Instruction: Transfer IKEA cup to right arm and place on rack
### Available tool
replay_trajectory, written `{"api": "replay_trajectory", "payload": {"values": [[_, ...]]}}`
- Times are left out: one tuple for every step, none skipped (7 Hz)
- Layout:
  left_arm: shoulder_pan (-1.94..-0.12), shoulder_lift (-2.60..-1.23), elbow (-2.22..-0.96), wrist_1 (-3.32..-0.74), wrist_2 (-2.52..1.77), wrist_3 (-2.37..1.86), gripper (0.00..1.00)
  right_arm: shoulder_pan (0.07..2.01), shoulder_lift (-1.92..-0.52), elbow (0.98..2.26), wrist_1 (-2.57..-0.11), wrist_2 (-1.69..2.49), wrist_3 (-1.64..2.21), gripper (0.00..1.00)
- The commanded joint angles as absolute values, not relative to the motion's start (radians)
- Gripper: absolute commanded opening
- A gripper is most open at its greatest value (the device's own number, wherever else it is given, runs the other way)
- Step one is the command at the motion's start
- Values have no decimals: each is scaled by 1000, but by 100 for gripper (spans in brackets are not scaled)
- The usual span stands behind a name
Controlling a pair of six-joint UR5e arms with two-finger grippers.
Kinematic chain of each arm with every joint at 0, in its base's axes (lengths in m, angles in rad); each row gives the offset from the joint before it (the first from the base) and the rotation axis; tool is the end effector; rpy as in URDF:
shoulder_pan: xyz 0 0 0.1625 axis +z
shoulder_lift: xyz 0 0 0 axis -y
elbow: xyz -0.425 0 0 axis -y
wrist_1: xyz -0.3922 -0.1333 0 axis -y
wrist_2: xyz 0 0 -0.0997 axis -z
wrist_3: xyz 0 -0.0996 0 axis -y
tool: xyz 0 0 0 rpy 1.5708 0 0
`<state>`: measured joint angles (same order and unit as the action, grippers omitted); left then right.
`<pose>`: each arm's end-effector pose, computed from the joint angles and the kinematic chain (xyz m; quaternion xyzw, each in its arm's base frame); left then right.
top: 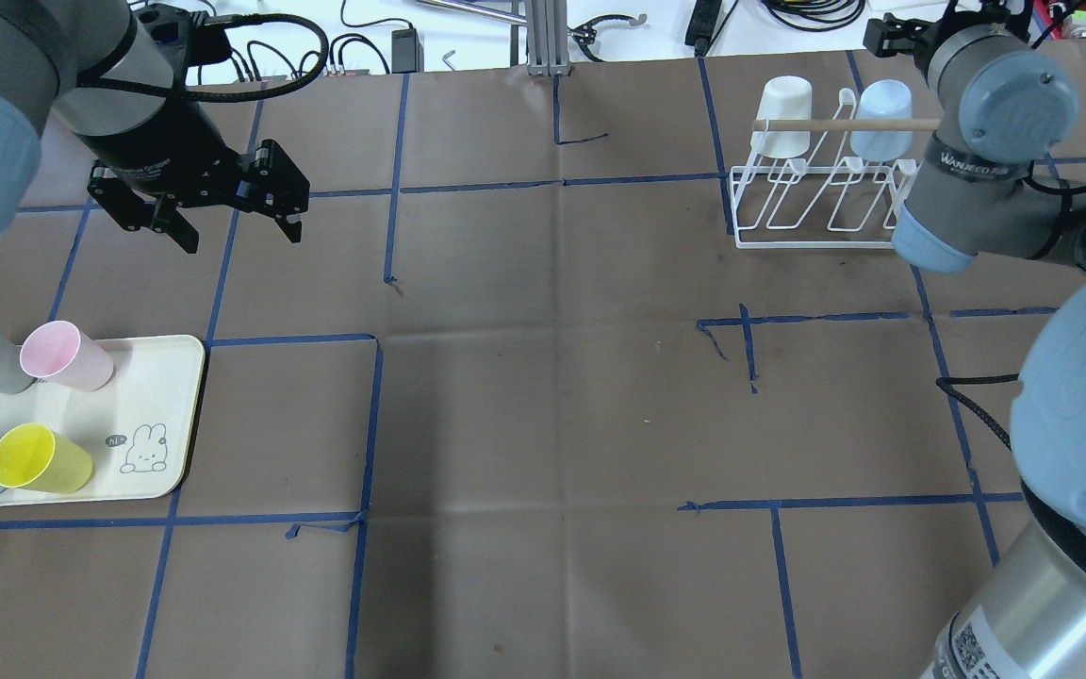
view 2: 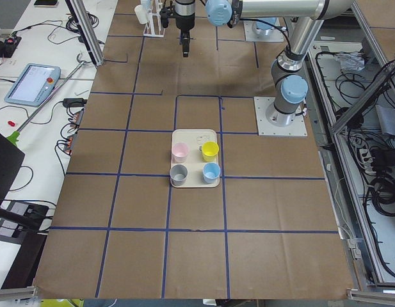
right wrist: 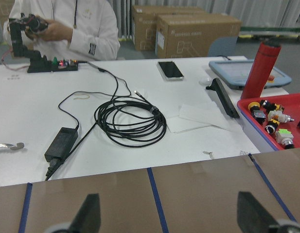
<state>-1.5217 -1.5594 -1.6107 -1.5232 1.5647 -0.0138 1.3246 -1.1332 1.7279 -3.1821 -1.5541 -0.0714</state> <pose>-0.1098 -0.4948 0.4786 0.0314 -0.9995 0.0096 0.0029 -0.0256 -0.6556 0.3601 -0.0722 -0.8706 0.4817 0.0698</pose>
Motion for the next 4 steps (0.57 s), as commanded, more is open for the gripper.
{"api": "replay_trajectory", "payload": {"values": [[-1522, -1559, -1611, -1523, 1565, -14, 100, 1345, -1245, 1713, -2856, -1555, -74, 100], [-1522, -1559, -1611, -1523, 1565, -14, 100, 1351, -1288, 1713, -2780, -1555, -72, 100], [-1522, -1559, -1611, -1523, 1563, -14, 100, 1377, -1336, 1713, -2673, -1552, -74, 100], [-1522, -1560, -1611, -1522, 1563, -14, 100, 1420, -1374, 1713, -2529, -1562, -72, 100]]}}
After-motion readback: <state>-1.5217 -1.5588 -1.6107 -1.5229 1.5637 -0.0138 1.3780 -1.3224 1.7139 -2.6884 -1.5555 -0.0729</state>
